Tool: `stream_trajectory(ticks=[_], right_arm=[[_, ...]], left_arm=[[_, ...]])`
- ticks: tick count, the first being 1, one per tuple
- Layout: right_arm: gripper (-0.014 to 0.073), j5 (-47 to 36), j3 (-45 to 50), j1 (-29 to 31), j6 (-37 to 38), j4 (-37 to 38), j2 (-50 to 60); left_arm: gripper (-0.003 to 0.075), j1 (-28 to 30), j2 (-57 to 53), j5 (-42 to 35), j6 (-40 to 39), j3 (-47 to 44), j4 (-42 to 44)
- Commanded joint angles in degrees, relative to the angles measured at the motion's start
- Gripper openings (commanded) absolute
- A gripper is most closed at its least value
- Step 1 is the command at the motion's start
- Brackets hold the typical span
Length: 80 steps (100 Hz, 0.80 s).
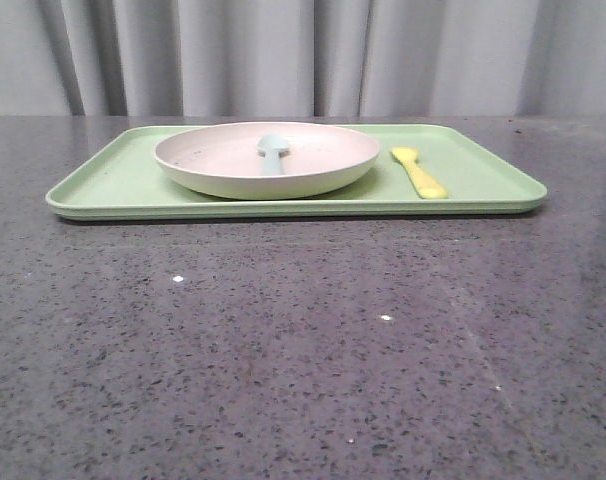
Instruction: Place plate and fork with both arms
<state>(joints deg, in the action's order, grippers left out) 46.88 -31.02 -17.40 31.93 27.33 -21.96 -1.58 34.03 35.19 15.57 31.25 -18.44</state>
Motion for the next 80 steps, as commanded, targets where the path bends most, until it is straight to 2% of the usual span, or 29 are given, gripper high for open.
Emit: stream_trajectory(ticks=[1, 72, 80], right_arm=[[-0.0119, -3.59, -1.28, 0.41, 0.08, 2.29, -0.33], [-0.0119, -3.59, -1.28, 0.41, 0.08, 2.29, -0.33], [-0.0119, -3.59, -1.28, 0.41, 0.08, 2.29, -0.33]], left_arm=[[-0.002, 0.34, 0.08, -3.97, -0.25, 1.52, -0.89], [-0.002, 0.34, 0.08, -4.1, -0.25, 1.18, -0.89], [-0.002, 0.34, 0.08, -6.59, -0.25, 0.7, 0.87]])
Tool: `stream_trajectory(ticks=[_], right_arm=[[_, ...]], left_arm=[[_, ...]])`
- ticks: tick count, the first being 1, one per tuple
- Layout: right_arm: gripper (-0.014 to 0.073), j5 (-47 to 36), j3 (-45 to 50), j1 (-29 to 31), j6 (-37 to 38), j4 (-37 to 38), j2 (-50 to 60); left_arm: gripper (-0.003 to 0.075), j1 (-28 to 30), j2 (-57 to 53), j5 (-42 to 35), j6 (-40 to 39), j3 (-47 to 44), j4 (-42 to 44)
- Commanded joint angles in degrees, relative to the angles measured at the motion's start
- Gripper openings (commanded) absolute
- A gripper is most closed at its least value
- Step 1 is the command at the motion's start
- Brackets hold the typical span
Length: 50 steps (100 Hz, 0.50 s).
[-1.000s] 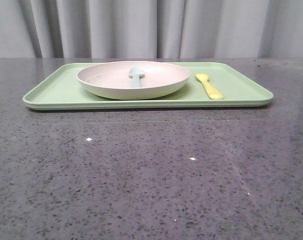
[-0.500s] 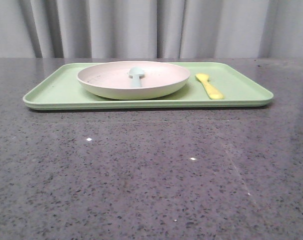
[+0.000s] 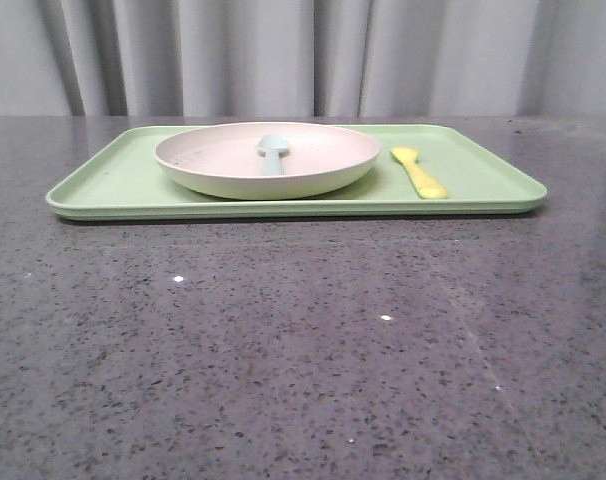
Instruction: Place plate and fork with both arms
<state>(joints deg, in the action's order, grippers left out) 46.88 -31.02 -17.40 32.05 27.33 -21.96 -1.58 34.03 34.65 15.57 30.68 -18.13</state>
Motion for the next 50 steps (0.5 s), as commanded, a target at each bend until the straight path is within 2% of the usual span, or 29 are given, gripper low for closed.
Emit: stream_trajectory(ticks=[1, 20, 50], right_arm=[[-0.0119, -3.59, -1.28, 0.41, -0.04, 2.29, -0.33], [-0.0119, -3.59, -1.28, 0.41, -0.04, 2.29, -0.33], [-0.0119, -3.59, -1.28, 0.41, -0.04, 2.29, -0.33]], left_arm=[[-0.002, 0.34, 0.08, -6.86, -0.25, 1.12, 0.57], [-0.002, 0.34, -1.77, -18.31, -0.25, -3.86, 3.41], [-0.002, -1.92, -13.3, -33.63, -0.25, -18.5, 10.36]])
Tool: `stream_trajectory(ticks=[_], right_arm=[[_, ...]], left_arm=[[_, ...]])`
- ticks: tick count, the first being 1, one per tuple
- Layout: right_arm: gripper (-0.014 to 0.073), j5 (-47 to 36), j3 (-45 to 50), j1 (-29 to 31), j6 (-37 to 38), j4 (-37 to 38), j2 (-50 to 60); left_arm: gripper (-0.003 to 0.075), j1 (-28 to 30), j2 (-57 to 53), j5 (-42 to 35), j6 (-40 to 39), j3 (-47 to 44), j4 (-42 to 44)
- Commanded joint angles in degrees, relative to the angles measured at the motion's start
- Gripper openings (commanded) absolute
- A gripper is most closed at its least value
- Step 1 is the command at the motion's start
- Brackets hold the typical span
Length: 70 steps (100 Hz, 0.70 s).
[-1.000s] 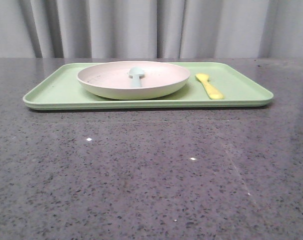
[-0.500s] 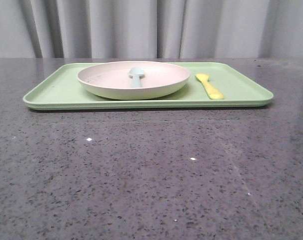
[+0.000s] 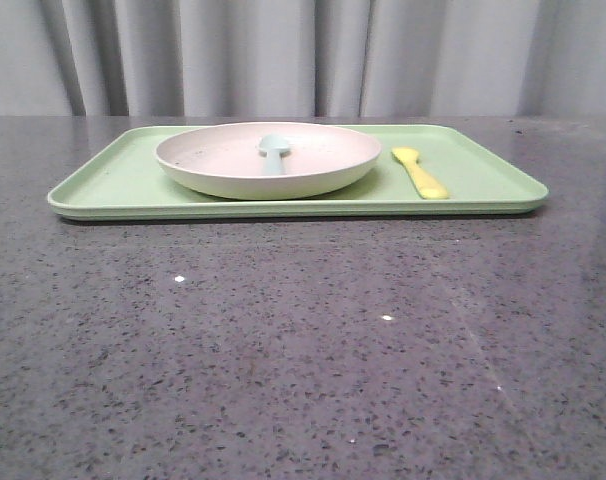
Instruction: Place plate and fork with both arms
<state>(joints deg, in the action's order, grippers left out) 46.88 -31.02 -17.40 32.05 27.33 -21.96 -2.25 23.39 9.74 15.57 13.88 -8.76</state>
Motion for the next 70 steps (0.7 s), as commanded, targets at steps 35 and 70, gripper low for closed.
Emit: stream_trajectory(ticks=[35, 70], right_arm=[[-0.0119, -3.59, -1.28, 0.41, -0.04, 2.29, -0.33], [-0.0119, -3.59, -1.28, 0.41, -0.04, 2.29, -0.33]], left_arm=[[-0.002, -3.57, -17.72, -12.19, -6.63, -12.33, 2.56], [-0.002, -3.57, -25.39, -11.66, -10.96, -13.69, 8.76]])
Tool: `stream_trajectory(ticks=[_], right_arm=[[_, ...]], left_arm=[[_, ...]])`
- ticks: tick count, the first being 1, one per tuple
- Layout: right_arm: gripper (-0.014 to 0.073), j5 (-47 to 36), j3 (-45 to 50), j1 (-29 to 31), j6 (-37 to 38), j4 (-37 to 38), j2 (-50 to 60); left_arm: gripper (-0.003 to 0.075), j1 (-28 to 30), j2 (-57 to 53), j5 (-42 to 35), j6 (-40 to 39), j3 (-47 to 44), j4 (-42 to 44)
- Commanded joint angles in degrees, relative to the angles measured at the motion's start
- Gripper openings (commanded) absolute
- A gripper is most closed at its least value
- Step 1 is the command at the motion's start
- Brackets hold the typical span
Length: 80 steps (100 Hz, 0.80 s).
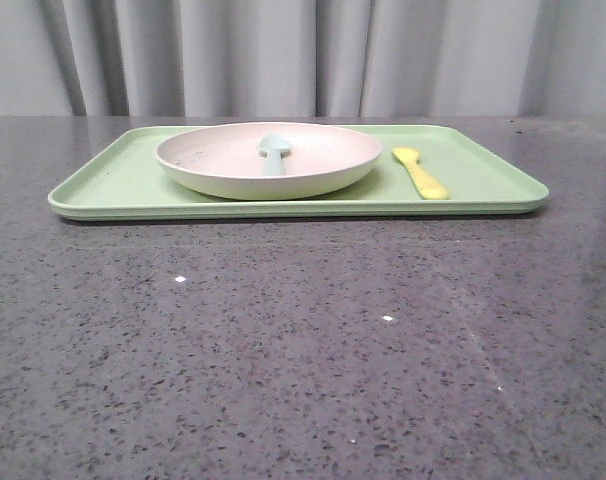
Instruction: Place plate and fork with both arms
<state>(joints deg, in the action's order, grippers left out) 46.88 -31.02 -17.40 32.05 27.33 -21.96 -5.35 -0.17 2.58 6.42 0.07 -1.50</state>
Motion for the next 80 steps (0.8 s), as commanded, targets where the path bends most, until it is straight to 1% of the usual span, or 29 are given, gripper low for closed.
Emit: stream_trajectory(ticks=[1, 11, 18, 80], right_arm=[[-0.0119, -3.59, -1.28, 0.41, -0.04, 2.29, -0.33], [-0.0119, -3.54, -1.28, 0.41, -0.04, 2.29, -0.33], [-0.0119, -3.54, -1.28, 0.41, -0.04, 2.29, -0.33], [-0.0119, -3.54, -1.28, 0.41, -0.04, 2.29, -0.33]], left_arm=[[-0.002, -0.47, -1.83, -4.49, -2.1, 0.11, 1.5], [-0.002, -0.47, -1.83, -4.49, -6.42, -0.28, 3.62], [-0.002, -0.47, -1.83, -4.22, -7.8, -0.73, 3.79], [-0.002, -0.47, -1.83, -4.08, -7.82, -0.73, 3.93]])
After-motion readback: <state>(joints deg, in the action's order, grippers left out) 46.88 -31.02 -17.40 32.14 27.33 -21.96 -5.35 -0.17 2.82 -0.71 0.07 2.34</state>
